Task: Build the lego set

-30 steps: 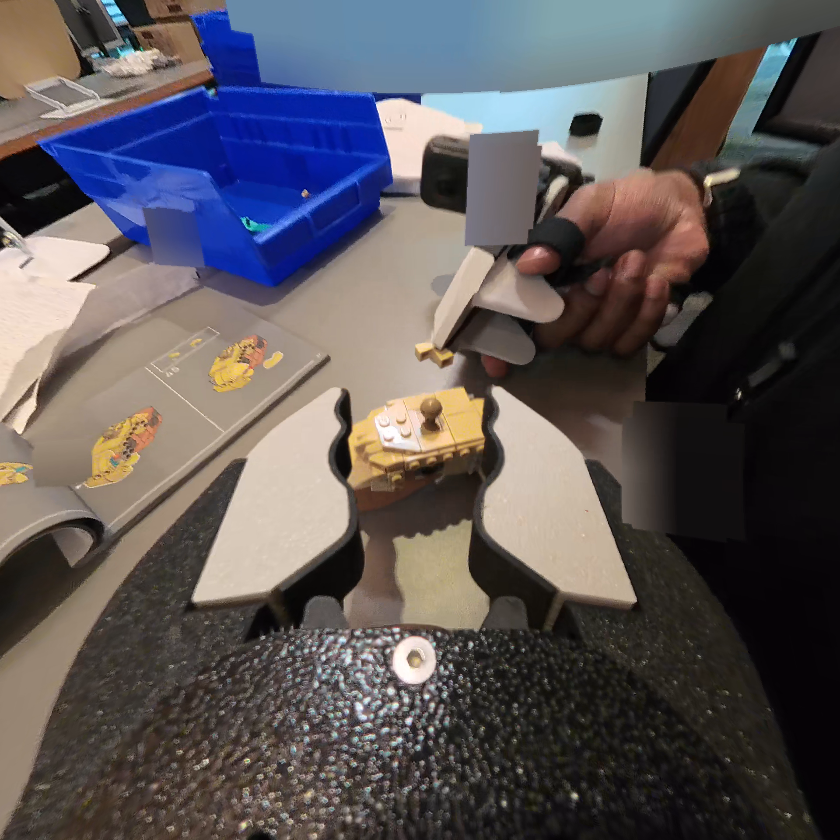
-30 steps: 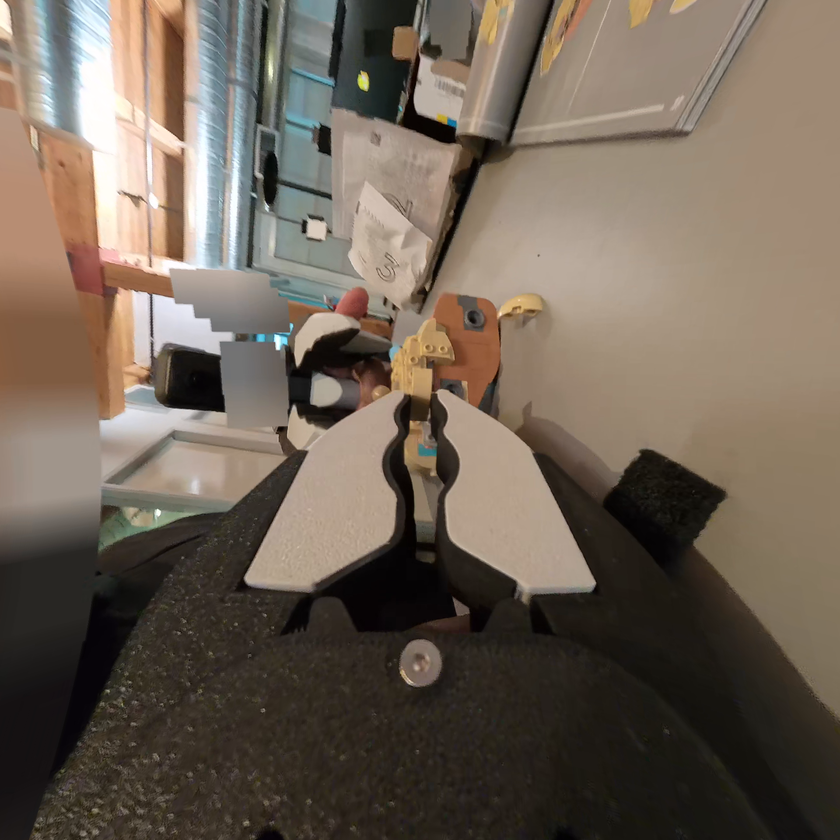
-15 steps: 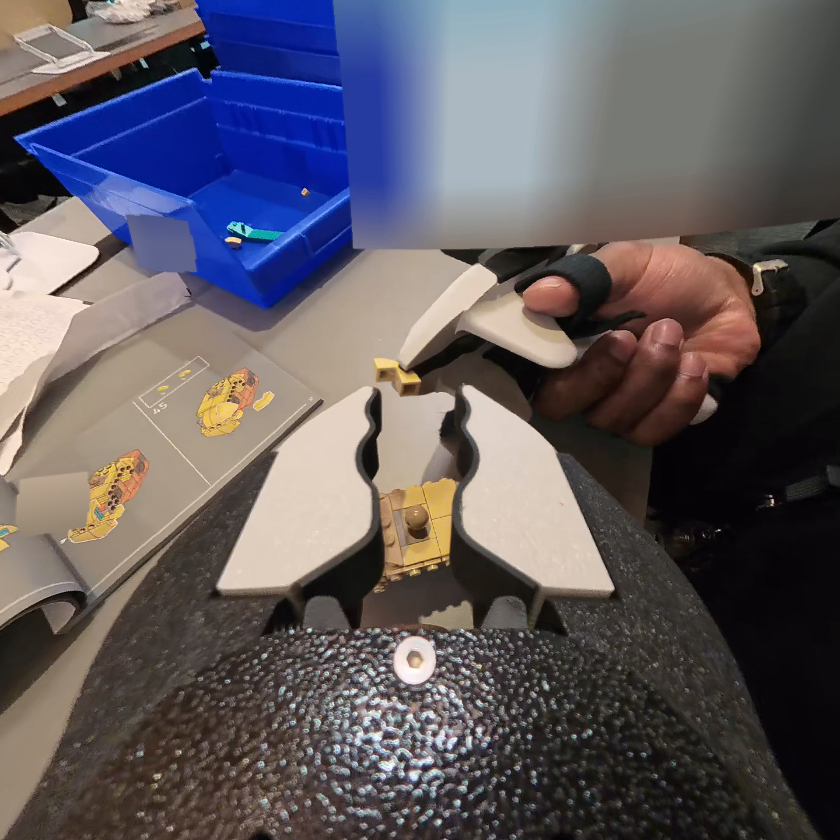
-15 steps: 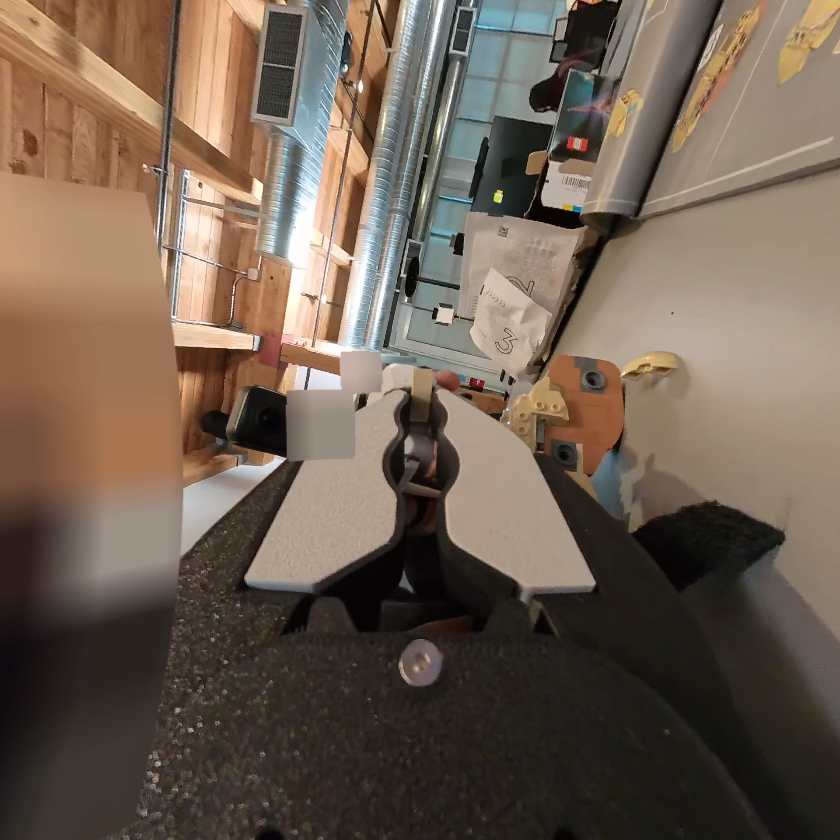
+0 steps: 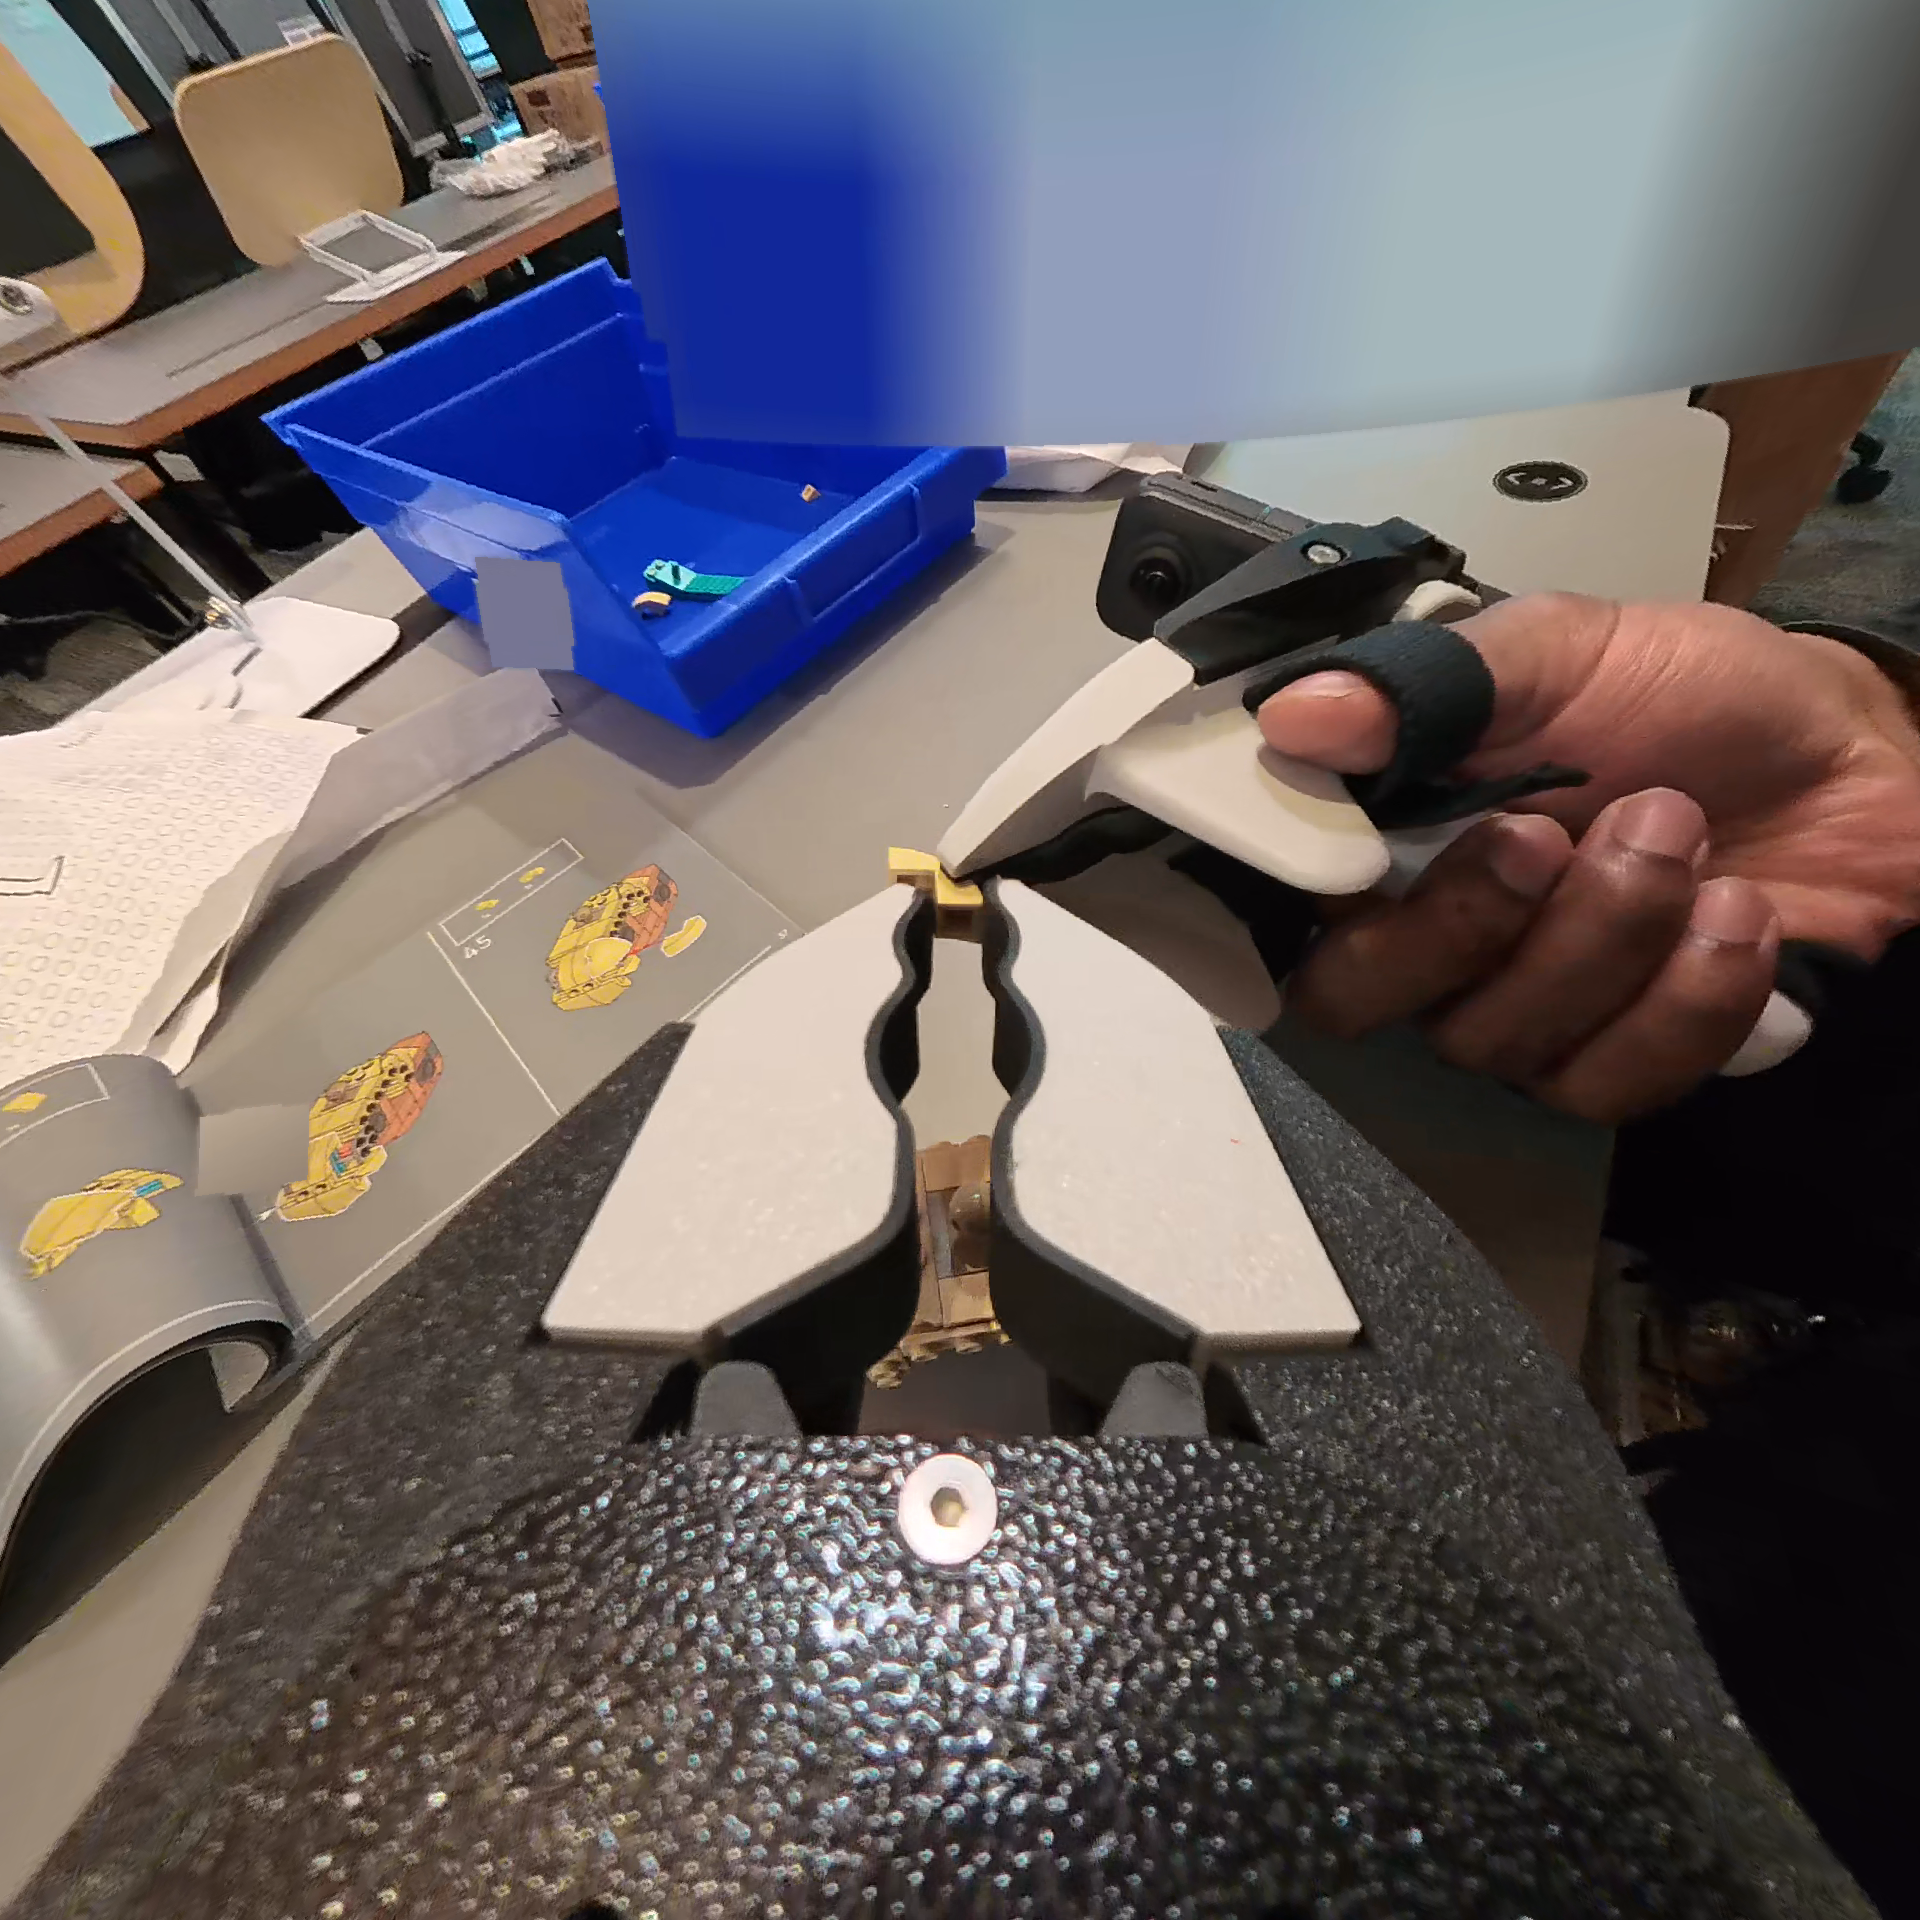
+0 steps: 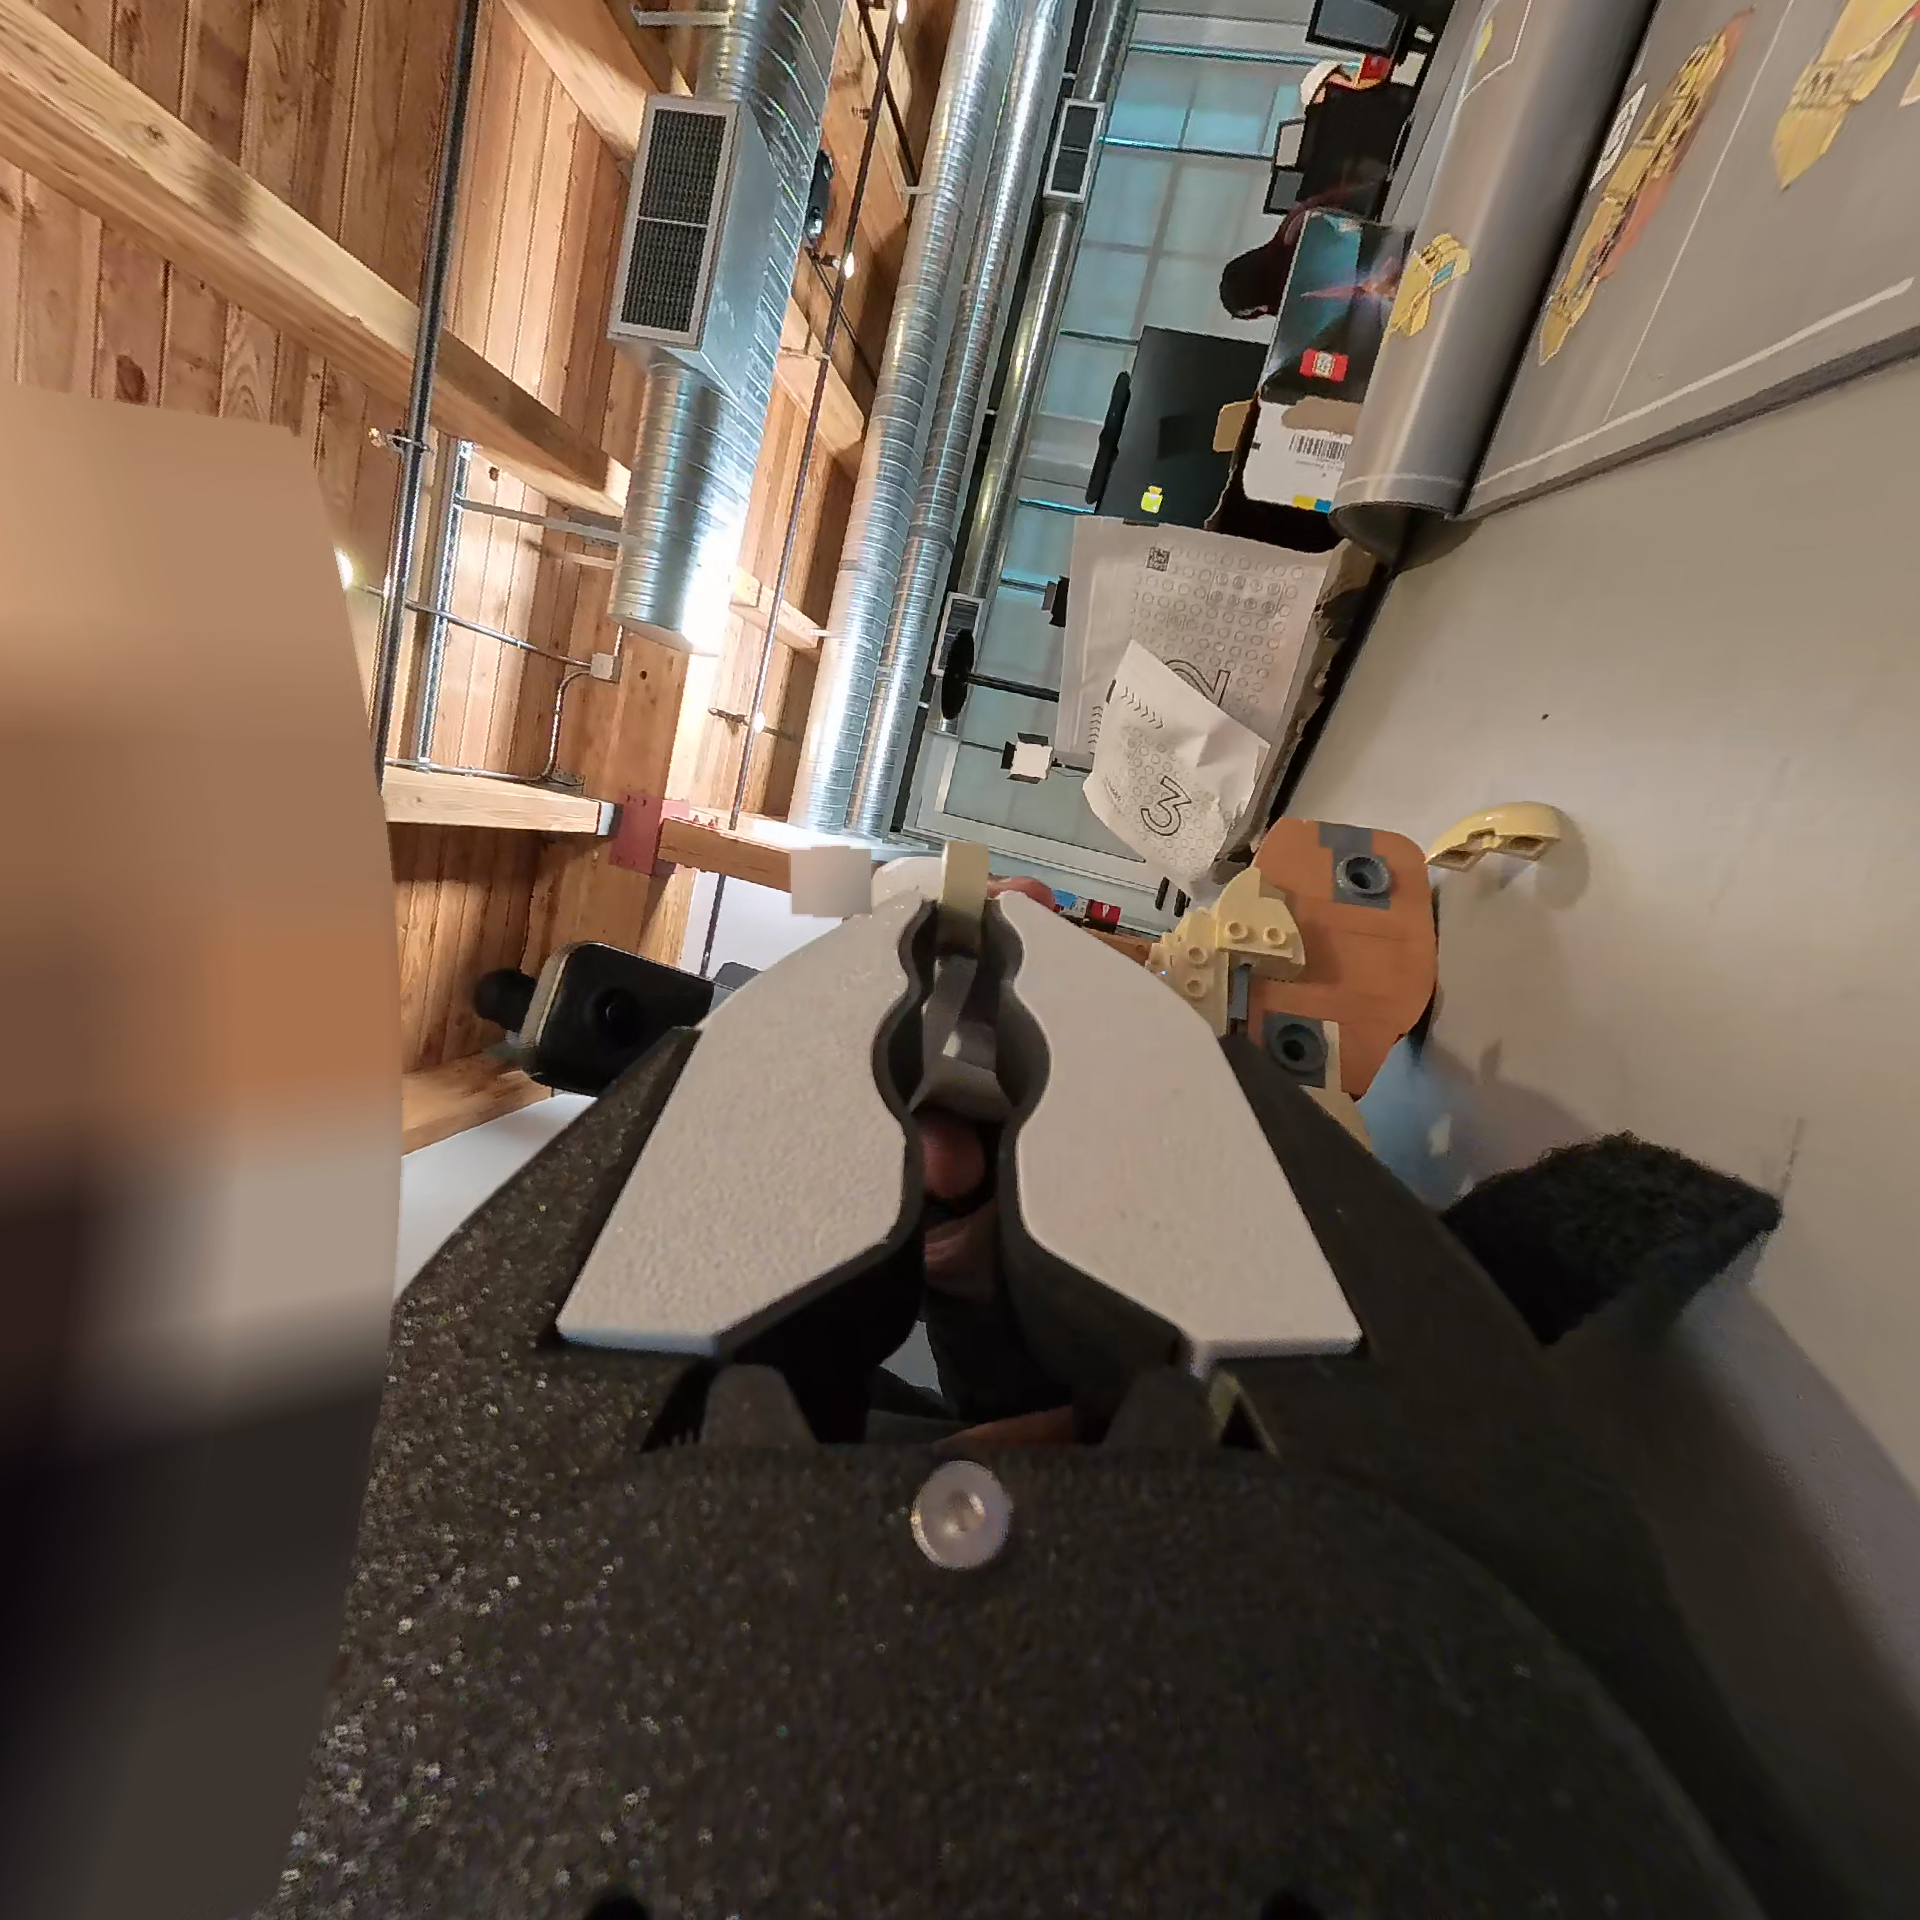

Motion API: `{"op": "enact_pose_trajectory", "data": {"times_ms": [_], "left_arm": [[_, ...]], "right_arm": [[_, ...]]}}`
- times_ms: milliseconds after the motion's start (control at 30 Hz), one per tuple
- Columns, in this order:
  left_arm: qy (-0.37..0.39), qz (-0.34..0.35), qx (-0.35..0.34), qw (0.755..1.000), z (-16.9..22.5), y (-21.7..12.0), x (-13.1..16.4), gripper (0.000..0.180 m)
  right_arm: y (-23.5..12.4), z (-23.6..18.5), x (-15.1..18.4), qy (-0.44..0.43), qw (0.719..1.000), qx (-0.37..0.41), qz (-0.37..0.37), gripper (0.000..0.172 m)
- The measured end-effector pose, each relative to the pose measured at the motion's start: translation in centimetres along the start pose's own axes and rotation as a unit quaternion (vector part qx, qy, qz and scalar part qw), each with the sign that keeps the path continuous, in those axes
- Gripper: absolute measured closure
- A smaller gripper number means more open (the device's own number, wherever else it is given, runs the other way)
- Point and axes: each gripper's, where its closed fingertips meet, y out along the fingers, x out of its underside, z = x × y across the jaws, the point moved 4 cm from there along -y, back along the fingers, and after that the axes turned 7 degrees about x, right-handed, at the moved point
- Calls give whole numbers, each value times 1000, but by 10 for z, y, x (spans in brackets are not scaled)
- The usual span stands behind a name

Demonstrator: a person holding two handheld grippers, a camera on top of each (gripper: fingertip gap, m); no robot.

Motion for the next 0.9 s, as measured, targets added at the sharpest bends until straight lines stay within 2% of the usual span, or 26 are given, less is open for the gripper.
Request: {"op": "enact_pose_trajectory", "data": {"times_ms": [133,333,467,600,700,767,900], "left_arm": [[-4,17,5,1000,0,-1,0,173],[-33,48,30,998,0,-2,0,173],[-54,62,41,996,-2,-6,0,173],[-77,66,53,993,-5,-17,4,173],[-89,65,59,992,-2,-21,9,173],[-85,64,55,993,1,-21,11,173],[-69,53,33,996,4,-18,10,173]], "right_arm": [[0,-1,0,-19,1000,5,-5,162],[-1,1,-2,-66,997,29,-32,149],[-8,0,-11,-139,987,52,-62,146],[-18,0,-33,-265,951,100,-125,147],[-12,-3,-40,-316,920,113,-202,147],[-3,-5,-33,-320,906,98,-261,147],[14,-5,-19,-269,905,42,-327,148]]}}
